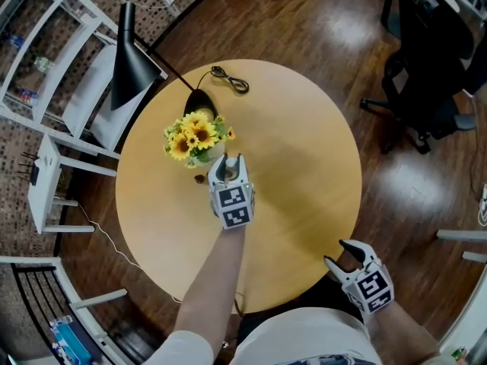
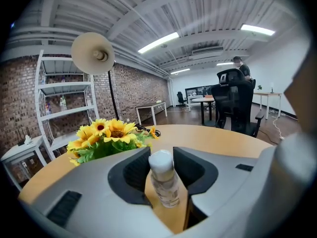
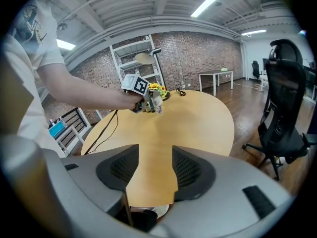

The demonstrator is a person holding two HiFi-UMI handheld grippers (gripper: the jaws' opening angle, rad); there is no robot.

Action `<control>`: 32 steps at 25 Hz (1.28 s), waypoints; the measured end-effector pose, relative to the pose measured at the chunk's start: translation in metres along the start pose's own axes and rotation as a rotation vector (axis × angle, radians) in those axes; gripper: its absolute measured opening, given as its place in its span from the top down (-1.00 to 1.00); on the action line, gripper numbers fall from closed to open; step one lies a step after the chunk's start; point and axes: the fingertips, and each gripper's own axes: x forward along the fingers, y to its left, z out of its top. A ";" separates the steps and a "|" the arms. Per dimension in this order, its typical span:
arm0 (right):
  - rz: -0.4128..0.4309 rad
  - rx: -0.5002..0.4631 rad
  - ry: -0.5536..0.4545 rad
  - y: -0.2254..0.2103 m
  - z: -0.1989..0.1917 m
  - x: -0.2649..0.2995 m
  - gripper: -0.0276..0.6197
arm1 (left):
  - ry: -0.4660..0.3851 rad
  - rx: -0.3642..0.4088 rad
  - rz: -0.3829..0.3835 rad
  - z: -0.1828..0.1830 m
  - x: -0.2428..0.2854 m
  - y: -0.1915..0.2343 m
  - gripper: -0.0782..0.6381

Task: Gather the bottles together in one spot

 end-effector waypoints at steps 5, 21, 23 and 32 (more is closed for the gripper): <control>0.016 -0.003 -0.047 0.004 0.010 0.004 0.18 | -0.016 0.015 0.002 0.010 -0.014 0.007 0.27; 0.092 -0.073 -0.167 0.115 0.054 0.014 0.17 | -0.049 -0.194 -0.152 -0.008 -0.279 0.038 0.26; 0.075 -0.076 -0.185 0.139 0.057 0.008 0.17 | -0.033 -0.211 -0.167 -0.026 -0.322 0.050 0.26; -0.021 -0.033 -0.205 0.246 0.034 -0.035 0.17 | 0.002 -0.273 -0.185 -0.115 -0.502 0.090 0.26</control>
